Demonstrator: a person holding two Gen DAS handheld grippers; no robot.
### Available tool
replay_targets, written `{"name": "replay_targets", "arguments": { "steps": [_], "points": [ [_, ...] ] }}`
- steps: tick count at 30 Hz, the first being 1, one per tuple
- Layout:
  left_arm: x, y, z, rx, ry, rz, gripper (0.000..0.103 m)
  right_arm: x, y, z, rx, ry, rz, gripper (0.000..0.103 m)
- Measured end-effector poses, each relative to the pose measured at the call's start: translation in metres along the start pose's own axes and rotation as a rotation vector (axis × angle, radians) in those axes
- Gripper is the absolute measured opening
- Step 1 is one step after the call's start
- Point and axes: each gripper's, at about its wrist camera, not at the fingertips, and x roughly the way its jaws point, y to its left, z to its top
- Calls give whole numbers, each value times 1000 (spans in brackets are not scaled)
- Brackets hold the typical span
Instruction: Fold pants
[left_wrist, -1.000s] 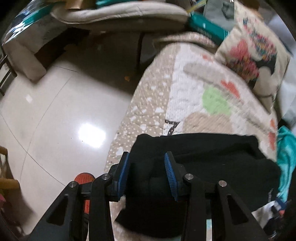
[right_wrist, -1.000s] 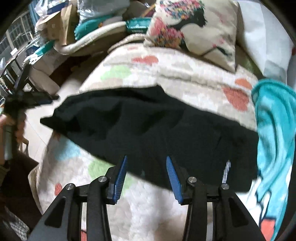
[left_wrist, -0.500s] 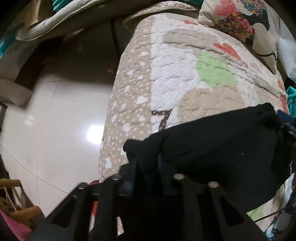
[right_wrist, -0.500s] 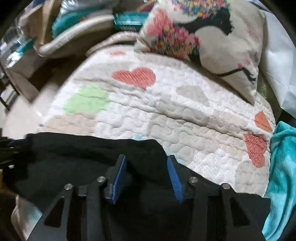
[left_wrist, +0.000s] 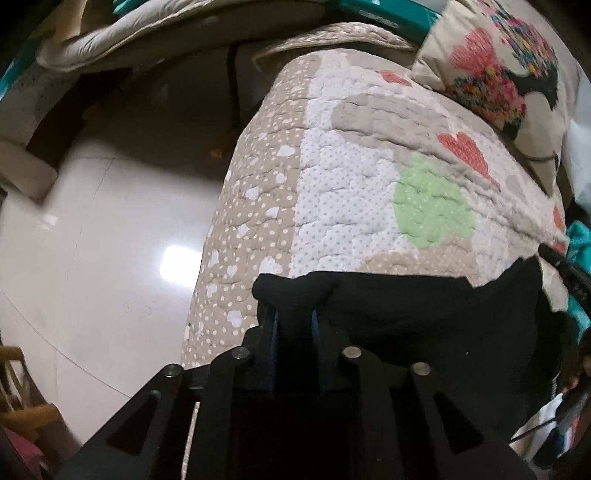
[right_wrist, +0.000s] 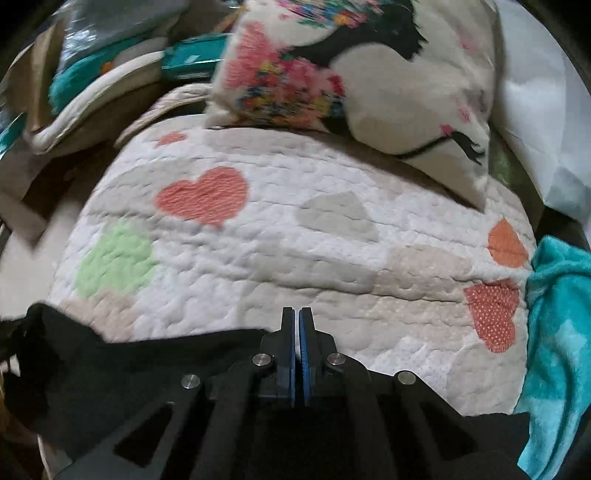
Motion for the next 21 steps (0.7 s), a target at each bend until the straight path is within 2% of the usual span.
{"name": "replay_targets", "arguments": {
  "steps": [1,3,5,7,8,9,11,15,18,21],
  "points": [
    [-1,6,1,-24,6,-34,18,5,-2,0,7,14,-29,4],
    [-9,24,4,-101,13,-138,27,6,-2,-2,-9,8,-68,4],
    [-19,40,5,-173,-18,-197,31,-3,2,-9,-27,-26,-54,8],
    [-30,58,8,-230,-65,-185,31,-18,10,-19,-30,-62,-12,24],
    [-35,68,8,-265,-88,-167,31,-25,14,-24,-32,-83,14,39],
    [-40,79,7,-307,-107,-157,31,-31,19,-28,-36,-100,35,48],
    [-45,94,5,-379,-127,-150,31,-45,38,-37,-62,-128,122,48],
    [-63,114,-8,-468,-158,-148,31,-61,98,-38,-177,-119,300,48],
    [-76,134,-25,-545,-170,-196,31,-64,151,-32,-282,-94,390,48],
    [-87,154,-31,-611,-189,-229,31,-65,205,-32,-399,-76,442,48]
  ]
}}
